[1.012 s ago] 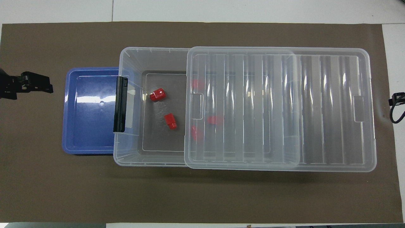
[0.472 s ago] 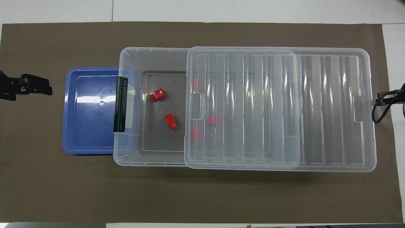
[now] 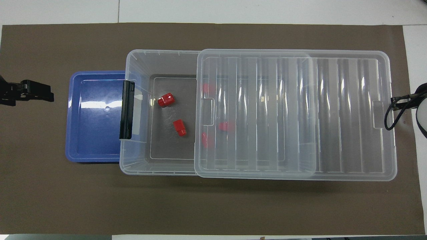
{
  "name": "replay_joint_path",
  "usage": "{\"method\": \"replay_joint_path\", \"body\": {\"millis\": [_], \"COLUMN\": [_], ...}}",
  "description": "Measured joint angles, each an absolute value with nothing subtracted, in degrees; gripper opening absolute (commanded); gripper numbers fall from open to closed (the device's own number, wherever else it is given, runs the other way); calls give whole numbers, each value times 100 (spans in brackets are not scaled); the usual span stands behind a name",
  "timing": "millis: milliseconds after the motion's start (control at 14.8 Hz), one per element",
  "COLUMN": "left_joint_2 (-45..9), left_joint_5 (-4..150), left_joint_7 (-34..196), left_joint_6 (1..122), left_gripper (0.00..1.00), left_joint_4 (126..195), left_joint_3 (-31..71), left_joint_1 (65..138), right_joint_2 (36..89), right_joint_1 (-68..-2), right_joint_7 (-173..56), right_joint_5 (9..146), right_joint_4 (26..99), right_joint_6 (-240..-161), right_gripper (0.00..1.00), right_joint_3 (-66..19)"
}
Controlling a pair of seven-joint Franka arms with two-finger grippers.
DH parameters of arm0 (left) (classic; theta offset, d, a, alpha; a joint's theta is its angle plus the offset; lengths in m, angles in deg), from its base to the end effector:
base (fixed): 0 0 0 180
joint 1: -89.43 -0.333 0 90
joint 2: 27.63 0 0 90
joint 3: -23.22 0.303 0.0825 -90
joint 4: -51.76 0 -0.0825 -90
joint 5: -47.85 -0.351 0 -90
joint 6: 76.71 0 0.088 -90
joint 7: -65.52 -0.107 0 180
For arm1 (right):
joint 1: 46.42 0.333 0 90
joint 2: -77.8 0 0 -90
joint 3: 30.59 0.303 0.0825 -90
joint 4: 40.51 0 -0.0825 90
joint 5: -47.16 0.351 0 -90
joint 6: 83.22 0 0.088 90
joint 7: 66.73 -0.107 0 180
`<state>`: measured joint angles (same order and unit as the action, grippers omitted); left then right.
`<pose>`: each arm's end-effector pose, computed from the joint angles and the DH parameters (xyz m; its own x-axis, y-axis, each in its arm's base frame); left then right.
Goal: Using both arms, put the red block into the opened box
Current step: 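Reach the right gripper back to the clear lid edge, then slide the clear lid back over the box toward the blue tray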
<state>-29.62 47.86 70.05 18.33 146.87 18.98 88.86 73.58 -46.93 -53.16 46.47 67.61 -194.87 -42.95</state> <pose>0.5174 -0.0339 0.5979 0.9993 0.0150 0.0335 0.0150 -0.9999 0.0003 0.5337 -0.1203 0.4649 0.9997 0.0170 -0.0165 0.0174 -0.9996 0.0237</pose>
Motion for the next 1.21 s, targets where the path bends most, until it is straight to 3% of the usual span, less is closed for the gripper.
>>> {"method": "replay_joint_path", "body": {"millis": [1214], "left_joint_2": [-2963], "left_joint_5": [4786], "left_joint_7": [6997], "left_joint_6": [1803], "left_gripper": [100], "left_joint_4": [14689], "left_joint_3": [1901], "left_joint_1": [8886], "right_joint_2": [7361], "right_joint_1": [-4677], "right_joint_7": [-6479], "right_joint_5": [4906], "right_joint_4": [6893], "right_joint_6": [-19722], "right_gripper": [0], "right_joint_3": [-3390]}}
